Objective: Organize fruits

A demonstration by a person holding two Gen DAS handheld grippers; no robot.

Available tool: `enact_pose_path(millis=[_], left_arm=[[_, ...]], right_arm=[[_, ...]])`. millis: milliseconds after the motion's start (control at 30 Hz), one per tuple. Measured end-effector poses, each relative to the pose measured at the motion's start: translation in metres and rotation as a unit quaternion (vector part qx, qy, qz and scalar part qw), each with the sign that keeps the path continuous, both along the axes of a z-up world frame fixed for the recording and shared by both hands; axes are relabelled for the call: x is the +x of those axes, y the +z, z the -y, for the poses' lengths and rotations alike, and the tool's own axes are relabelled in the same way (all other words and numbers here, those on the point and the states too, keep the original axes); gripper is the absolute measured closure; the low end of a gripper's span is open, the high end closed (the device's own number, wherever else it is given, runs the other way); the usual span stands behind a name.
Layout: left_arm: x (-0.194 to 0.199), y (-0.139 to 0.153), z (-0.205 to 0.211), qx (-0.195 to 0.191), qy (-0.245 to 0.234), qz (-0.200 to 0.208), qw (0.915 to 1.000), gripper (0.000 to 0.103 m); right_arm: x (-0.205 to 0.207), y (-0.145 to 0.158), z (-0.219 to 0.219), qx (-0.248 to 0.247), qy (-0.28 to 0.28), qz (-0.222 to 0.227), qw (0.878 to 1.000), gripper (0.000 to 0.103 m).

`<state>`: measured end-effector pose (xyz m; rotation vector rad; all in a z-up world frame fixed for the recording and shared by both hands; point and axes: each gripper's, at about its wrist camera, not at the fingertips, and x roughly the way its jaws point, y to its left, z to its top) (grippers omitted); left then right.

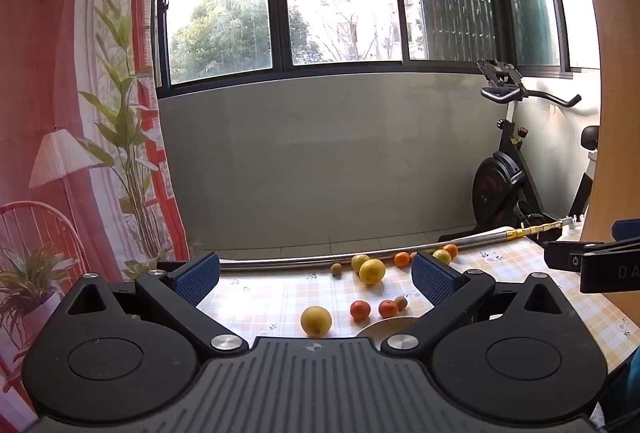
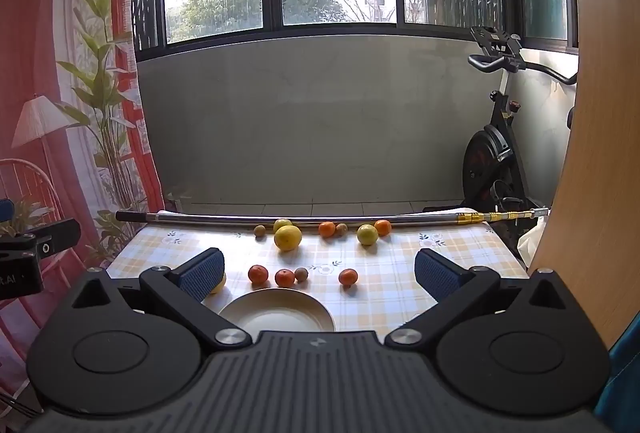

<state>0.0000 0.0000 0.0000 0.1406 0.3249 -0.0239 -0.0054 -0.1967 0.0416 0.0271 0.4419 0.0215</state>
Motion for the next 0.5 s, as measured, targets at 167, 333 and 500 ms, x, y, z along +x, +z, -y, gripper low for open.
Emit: enact_pose_path(millis=[167, 333, 500], left_arm=[[-0.002, 0.001, -0.002, -0.009, 0.002, 0.003, 1.0, 0.0], [-0.01, 0.002, 0.004, -0.016, 0.004, 0.02, 0.9997, 0.0], [-0.008, 0.001, 0.002, -0.028, 0.006, 0.027, 0.9992, 0.0]], right_arm=[[-0.002, 0.002, 0.0, 0.009, 0.0, -0.002, 1.0, 0.0], [-0.003, 0.005, -0.002, 0.003, -0.007, 0.01, 1.0, 0.0], [-0.009, 0.004, -0.001, 0.004, -0.01, 0.024, 1.0, 0.0]])
